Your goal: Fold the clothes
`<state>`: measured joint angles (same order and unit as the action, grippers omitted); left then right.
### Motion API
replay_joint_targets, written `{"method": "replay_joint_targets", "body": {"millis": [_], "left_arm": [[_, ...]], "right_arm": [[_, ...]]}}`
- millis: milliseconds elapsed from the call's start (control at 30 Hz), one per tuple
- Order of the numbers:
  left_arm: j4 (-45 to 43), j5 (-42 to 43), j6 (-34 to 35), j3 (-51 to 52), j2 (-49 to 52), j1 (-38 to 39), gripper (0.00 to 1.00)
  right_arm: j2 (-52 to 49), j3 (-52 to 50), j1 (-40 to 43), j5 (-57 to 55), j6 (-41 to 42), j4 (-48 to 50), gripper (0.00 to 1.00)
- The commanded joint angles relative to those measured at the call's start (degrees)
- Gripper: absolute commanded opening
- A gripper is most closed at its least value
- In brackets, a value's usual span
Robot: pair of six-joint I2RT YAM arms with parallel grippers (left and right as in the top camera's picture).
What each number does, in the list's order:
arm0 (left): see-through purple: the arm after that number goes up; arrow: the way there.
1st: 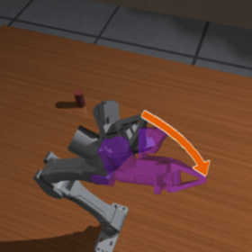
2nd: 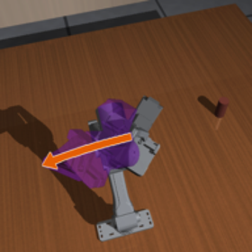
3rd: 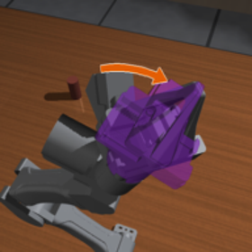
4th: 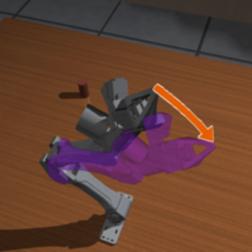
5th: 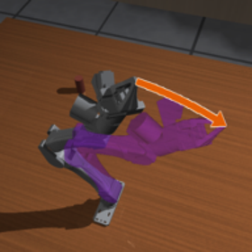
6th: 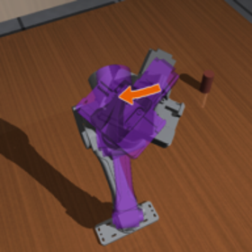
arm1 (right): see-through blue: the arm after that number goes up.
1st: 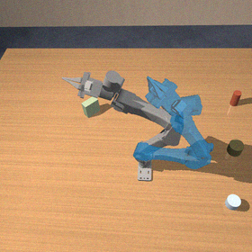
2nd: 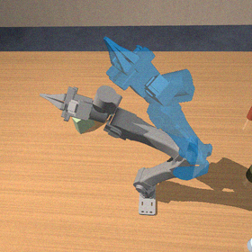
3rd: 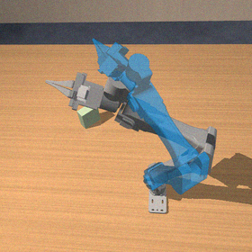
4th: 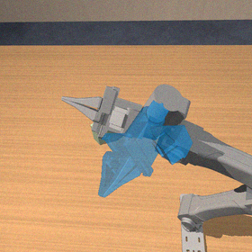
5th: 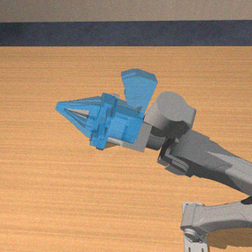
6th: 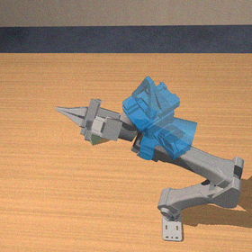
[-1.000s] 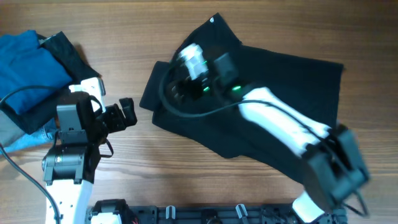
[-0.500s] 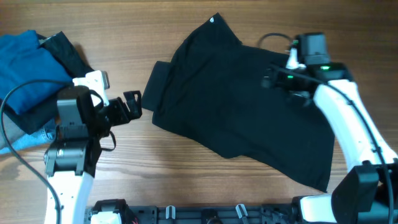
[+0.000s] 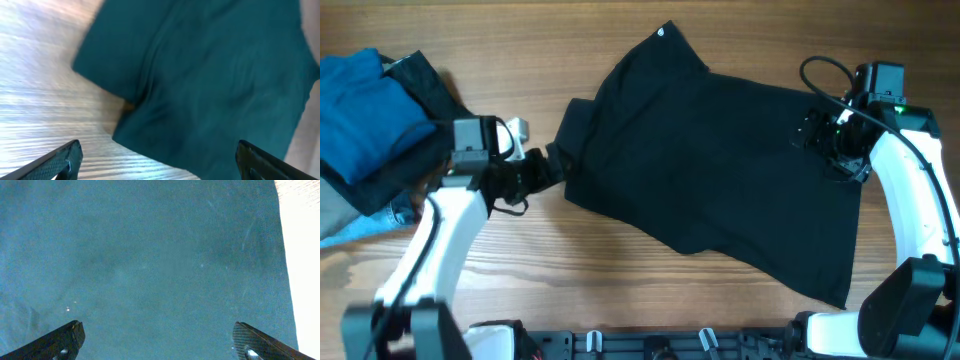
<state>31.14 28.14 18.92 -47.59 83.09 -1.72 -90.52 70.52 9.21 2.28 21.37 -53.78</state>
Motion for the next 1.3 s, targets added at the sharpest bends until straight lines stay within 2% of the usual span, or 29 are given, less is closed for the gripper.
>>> {"method": "replay_joint_targets", "body": {"millis": [0, 233, 300, 367, 400, 467, 633, 900, 1033, 1267], "left_arm": [[-0.2, 4.7, 2.7, -0.7, 7.2, 1.9, 0.95], [-3.2, 4.6, 2.8, -0.7, 13.4, 7.4, 0.83], [-5.6, 4.1, 2.8, -0.7, 13.7, 8.7, 0.76], [-7.8, 2.9, 2.8, -0.7, 13.7, 9.4, 0.58], [-8.8, 1.9, 2.8, -0.7, 13.7, 9.6, 0.38], [-9.6, -0.3, 2.8, -0.7, 13.7, 9.3, 0.04], [-9.2, -3.6, 2.8, -0.8, 13.0, 4.2, 0.04], [-4.2, -3.5, 4.1, -0.8, 8.7, -14.8, 0.04], [-0.5, -1.8, 4.1, -0.8, 7.6, -21.8, 0.04], [9.9, 0.9, 3.8, -0.7, 7.6, -24.7, 0.05]], "right_arm": [[0.0, -0.1, 0.1, -0.8, -0.3, -0.1, 1.0], [0.0, -0.1, 0.1, -0.8, -0.3, -0.1, 1.0], [0.0, -0.1, 0.1, -0.8, -0.3, -0.1, 1.0], [0.0, -0.1, 0.1, -0.8, -0.4, -0.1, 1.0], [0.0, -0.1, 0.1, -0.8, -0.4, -0.1, 1.0], [0.0, -0.1, 0.1, -0.8, -0.4, -0.2, 1.0], [0.0, -0.1, 0.1, -2.6, -0.4, -0.2, 1.0], [0.0, -0.8, 0.1, -4.4, -0.6, 1.7, 1.0], [0.0, -2.3, 0.1, -4.4, -0.3, 3.8, 1.0], [-0.2, -6.6, 0.1, -1.9, -0.4, 10.4, 1.0]]}}
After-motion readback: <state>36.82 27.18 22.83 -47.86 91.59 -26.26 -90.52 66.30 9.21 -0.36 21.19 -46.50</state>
